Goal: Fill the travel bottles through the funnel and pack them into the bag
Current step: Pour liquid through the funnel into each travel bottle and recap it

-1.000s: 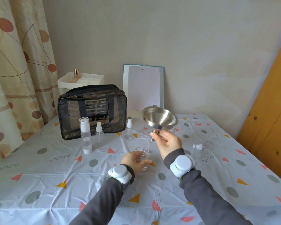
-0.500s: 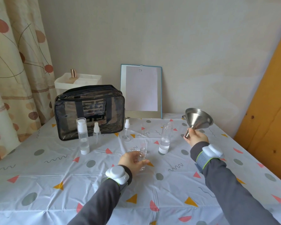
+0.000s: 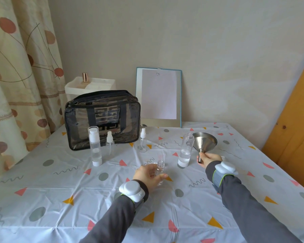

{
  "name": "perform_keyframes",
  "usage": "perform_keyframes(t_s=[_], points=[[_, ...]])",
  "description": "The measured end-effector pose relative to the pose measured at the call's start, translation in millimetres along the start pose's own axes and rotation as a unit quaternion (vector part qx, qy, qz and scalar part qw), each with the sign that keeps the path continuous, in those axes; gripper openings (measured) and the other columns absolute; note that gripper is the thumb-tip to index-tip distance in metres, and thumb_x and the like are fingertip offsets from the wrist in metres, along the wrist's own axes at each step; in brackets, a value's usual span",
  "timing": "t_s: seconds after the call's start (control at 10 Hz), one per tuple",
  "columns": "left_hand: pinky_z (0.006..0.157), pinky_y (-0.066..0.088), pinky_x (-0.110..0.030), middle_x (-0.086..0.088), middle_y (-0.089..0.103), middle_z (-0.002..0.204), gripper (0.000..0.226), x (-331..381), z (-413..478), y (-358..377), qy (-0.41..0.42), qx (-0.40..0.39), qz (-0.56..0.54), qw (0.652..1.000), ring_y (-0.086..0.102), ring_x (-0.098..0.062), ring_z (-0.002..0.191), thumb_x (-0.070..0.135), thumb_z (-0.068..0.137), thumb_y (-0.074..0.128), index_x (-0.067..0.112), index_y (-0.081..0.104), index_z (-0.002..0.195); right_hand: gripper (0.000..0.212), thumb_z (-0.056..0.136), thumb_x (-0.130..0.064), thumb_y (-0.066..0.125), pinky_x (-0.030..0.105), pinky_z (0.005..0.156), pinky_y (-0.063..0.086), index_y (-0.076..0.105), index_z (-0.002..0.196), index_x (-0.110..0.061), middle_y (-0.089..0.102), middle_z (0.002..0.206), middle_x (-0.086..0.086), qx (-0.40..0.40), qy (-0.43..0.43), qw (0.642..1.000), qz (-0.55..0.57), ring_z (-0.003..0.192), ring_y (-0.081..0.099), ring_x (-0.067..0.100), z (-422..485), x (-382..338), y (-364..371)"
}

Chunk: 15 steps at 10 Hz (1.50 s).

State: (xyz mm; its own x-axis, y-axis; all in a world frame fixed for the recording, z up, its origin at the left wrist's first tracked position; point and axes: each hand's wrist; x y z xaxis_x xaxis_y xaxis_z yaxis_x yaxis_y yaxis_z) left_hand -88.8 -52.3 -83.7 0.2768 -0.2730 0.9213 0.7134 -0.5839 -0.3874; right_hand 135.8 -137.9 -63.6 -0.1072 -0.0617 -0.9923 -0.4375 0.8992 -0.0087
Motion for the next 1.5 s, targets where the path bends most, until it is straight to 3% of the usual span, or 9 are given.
perform_keyframes(t_s=[0.2, 0.3, 0.4, 0.6, 0.8, 1.0, 1.2, 1.4, 1.5], points=[[0.093, 0.050, -0.031, 0.001, 0.070, 0.097, 0.034, -1, 1, 1, -0.002, -0.006, -0.013, 1.000, 0.066, -0.012, 0.093, 0.029, 0.072, 0.078, 0.018, 0.065, 0.102, 0.022, 0.090, -0.001, 0.053, 0.034, 0.074, 0.053, 0.059, 0.101, 0.017, 0.057, 0.074, 0.012, -0.015, 0.024, 0.999, -0.024, 0.064, 0.054, 0.026, 11, 15, -2], [0.093, 0.050, -0.032, -0.002, 0.070, 0.100, 0.035, 0, 0, 1, -0.004, -0.009, -0.016, 1.000, 0.066, -0.015, 0.095, 0.028, 0.073, 0.077, 0.016, 0.065, 0.103, 0.030, 0.091, 0.001, 0.050, 0.038, 0.084, 0.051, 0.050, 0.120, 0.011, 0.053, 0.074, 0.007, -0.053, 0.076, 0.996, -0.012, 0.064, 0.053, 0.021, 15, 15, -3], [0.093, 0.050, -0.031, -0.001, 0.070, 0.099, 0.034, 1, -1, 1, -0.003, -0.007, -0.020, 1.000, 0.066, -0.013, 0.094, 0.028, 0.073, 0.077, 0.017, 0.064, 0.102, 0.014, 0.089, -0.002, 0.056, 0.049, 0.095, 0.046, 0.063, 0.093, 0.008, 0.058, 0.075, 0.014, -0.014, 0.039, 0.997, -0.063, 0.071, 0.056, 0.031, 15, 21, -1], [0.092, 0.050, -0.029, 0.001, 0.069, 0.098, 0.031, 1, -1, 1, -0.003, -0.006, -0.025, 1.000, 0.066, -0.012, 0.093, 0.028, 0.073, 0.077, 0.018, 0.064, 0.099, 0.012, 0.090, -0.003, 0.053, 0.033, 0.068, 0.054, 0.050, 0.080, -0.008, 0.054, 0.033, -0.008, -0.046, 0.088, 0.992, -0.072, 0.075, 0.054, 0.029, 19, 6, -3], [0.092, 0.051, -0.032, -0.001, 0.070, 0.097, 0.029, 0, -2, 2, -0.002, -0.006, -0.042, 0.999, 0.066, -0.014, 0.093, 0.025, 0.073, 0.078, 0.019, 0.064, 0.098, 0.034, 0.080, -0.018, 0.064, 0.034, 0.074, 0.046, 0.056, 0.047, -0.010, 0.056, 0.059, 0.012, 0.059, 0.008, 0.961, -0.272, 0.066, 0.051, 0.028, 12, 16, -1], [0.084, 0.049, -0.017, 0.009, 0.067, 0.094, 0.029, 1, -3, 1, 0.003, -0.010, -0.034, 0.999, 0.064, -0.006, 0.089, 0.028, 0.073, 0.077, 0.024, 0.063, 0.098, 0.029, 0.083, -0.030, 0.061, 0.030, 0.074, 0.043, 0.064, 0.062, -0.010, 0.067, 0.077, 0.015, 0.000, -0.024, 0.938, -0.347, 0.081, 0.060, 0.033, 4, 12, -12], [0.091, 0.049, -0.022, 0.006, 0.068, 0.099, 0.034, 1, -3, 1, 0.000, -0.008, -0.037, 0.999, 0.064, -0.008, 0.095, 0.027, 0.073, 0.077, 0.021, 0.063, 0.104, 0.031, 0.085, -0.031, 0.057, 0.028, 0.073, 0.042, 0.059, 0.058, -0.016, 0.058, 0.073, 0.008, 0.002, -0.039, 0.915, -0.402, 0.077, 0.052, 0.029, -8, 4, -15], [0.095, 0.048, -0.026, 0.003, 0.067, 0.107, 0.042, 1, -2, 1, -0.006, -0.009, -0.040, 0.999, 0.063, -0.011, 0.099, 0.027, 0.073, 0.077, 0.016, 0.063, 0.111, 0.026, 0.085, -0.027, 0.061, 0.033, 0.087, 0.045, 0.065, 0.100, -0.006, 0.066, 0.100, 0.015, 0.037, -0.098, 0.914, -0.391, 0.102, 0.058, 0.033, -24, -3, -16], [0.096, 0.048, -0.029, 0.000, 0.067, 0.108, 0.039, 1, -2, 2, -0.005, -0.008, -0.042, 0.999, 0.063, -0.013, 0.100, 0.026, 0.073, 0.077, 0.016, 0.063, 0.108, 0.017, 0.085, -0.022, 0.060, 0.029, 0.079, 0.043, 0.062, 0.097, -0.011, 0.066, 0.097, 0.013, 0.053, -0.157, 0.916, -0.366, 0.097, 0.059, 0.031, -39, -8, -13]])
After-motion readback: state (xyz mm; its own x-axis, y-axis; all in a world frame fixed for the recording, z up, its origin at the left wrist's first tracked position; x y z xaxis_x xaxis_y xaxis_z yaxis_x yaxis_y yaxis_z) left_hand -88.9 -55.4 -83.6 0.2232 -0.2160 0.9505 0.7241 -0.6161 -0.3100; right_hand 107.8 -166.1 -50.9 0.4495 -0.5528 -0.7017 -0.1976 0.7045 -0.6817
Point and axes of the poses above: each hand's wrist, its own z-axis towards the middle knuckle, its own y-axis out of the palm, x = y × z
